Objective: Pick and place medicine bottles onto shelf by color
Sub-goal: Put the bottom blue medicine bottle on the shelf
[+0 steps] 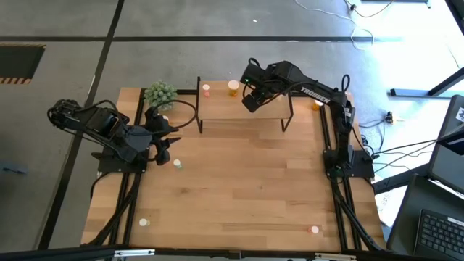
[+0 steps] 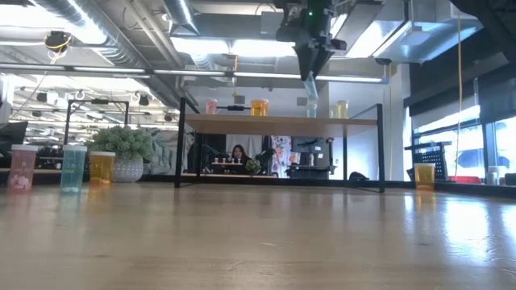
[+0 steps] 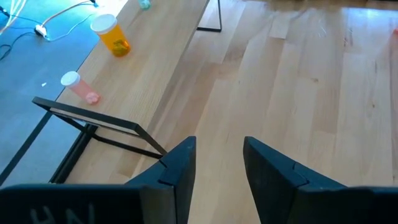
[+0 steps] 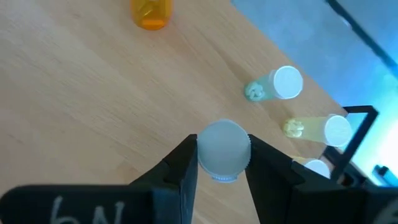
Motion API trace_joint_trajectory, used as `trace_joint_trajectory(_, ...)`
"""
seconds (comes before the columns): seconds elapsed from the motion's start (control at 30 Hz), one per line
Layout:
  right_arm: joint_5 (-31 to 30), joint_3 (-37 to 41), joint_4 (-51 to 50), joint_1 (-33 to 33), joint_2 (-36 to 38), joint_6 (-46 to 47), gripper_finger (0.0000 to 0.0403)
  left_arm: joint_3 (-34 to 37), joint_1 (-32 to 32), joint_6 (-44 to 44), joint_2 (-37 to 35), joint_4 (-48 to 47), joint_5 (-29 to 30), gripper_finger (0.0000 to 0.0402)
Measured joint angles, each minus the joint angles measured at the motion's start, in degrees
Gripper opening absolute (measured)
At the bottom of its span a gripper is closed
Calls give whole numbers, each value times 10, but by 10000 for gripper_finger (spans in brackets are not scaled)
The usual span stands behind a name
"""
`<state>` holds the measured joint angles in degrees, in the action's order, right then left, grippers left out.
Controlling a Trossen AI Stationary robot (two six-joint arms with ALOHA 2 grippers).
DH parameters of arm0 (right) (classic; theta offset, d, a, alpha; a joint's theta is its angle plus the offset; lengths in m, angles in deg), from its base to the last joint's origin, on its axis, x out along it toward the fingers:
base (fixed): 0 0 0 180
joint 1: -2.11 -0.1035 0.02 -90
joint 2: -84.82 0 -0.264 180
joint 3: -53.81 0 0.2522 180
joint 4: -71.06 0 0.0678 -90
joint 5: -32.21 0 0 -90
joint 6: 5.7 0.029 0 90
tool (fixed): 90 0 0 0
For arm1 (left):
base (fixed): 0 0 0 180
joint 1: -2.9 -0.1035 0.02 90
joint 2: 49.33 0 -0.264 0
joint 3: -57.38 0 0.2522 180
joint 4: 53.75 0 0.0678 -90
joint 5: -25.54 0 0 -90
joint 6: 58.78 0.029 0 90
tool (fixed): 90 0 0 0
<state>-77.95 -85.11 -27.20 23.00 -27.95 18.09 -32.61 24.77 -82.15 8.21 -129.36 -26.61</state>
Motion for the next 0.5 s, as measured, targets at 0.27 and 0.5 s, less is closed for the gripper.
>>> trace_joint_trajectory(0.27, 16, 0, 7, 2, 0, 24, 119, 0, 0, 0, 0, 0, 0, 128)
trace_joint_trajectory(0.5, -6, 0, 0, 3, 0, 46, 119, 0, 0, 0, 0, 0, 0, 128)
